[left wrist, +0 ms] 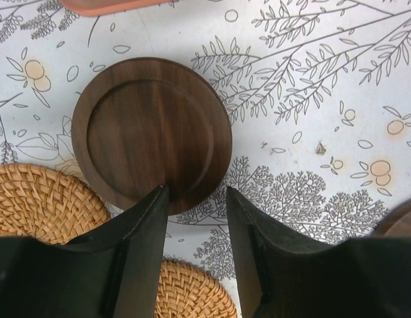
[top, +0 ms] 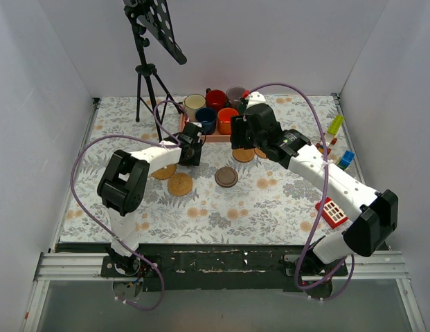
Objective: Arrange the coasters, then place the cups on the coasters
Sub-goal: Move the coaster to the center of the board.
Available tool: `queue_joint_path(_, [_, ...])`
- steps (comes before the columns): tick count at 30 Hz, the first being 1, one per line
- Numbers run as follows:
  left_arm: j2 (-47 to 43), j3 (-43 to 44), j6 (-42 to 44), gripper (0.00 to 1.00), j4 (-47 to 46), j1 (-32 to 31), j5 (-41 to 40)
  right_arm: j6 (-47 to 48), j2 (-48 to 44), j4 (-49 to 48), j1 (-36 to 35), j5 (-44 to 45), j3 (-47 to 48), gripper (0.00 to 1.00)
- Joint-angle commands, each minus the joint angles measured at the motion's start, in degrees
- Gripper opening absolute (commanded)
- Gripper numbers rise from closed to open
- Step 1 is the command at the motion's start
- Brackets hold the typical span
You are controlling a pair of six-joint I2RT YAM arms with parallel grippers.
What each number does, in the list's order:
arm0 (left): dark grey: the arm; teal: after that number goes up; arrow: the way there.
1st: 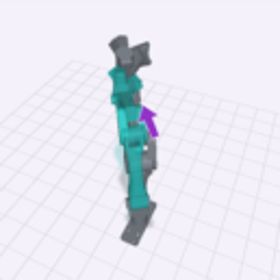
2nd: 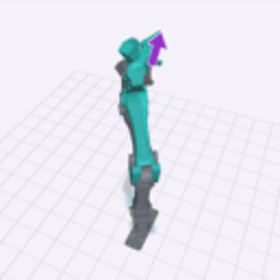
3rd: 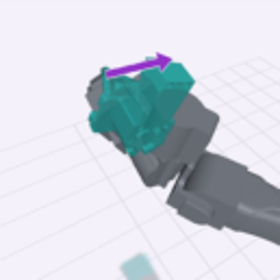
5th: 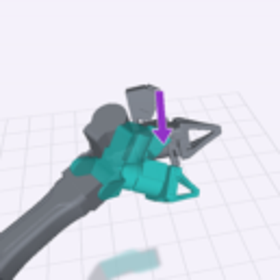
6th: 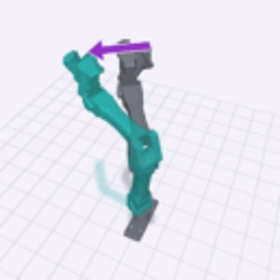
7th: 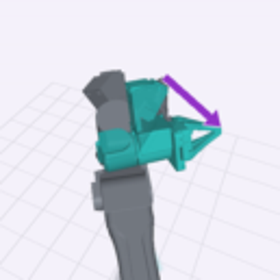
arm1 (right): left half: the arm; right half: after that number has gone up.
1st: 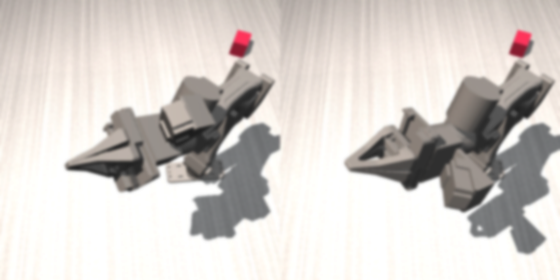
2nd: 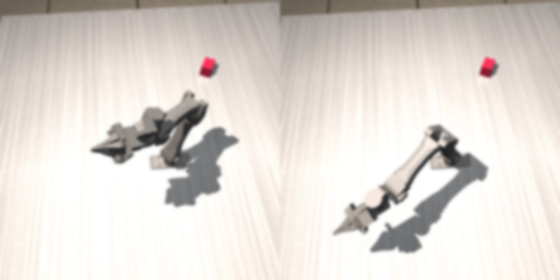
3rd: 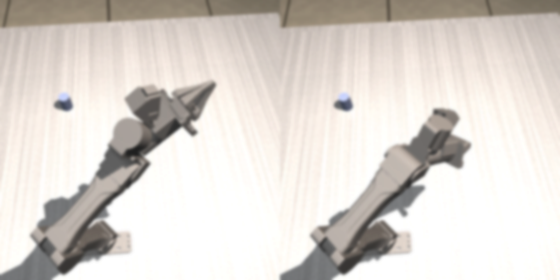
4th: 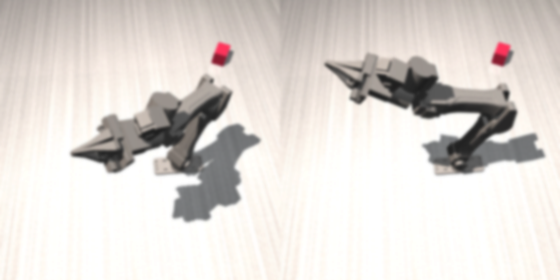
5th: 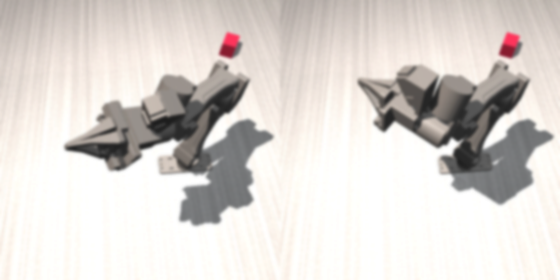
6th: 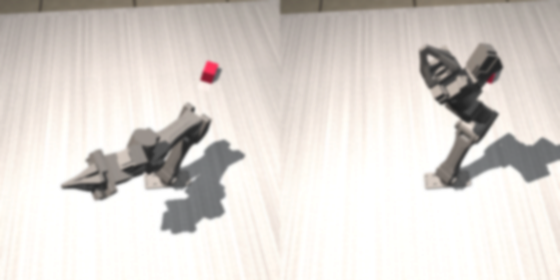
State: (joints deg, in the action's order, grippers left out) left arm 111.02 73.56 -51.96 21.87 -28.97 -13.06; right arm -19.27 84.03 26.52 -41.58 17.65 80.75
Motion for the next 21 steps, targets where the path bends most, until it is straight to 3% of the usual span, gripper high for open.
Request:
queue_joint_path(1, [-3.5,-3.5,0.7,0.39,1.9,0.1,4.5,-0.8,-2.6,-2.9,0.2,0.6,-0.2,0.66])
queue_joint_path(21, [-6.7,-6.9,1.4,0.38,1.5,-0.6,5.9,-1.1,-4.4,-3.1,0.1,1.4,-1.7,0.65])
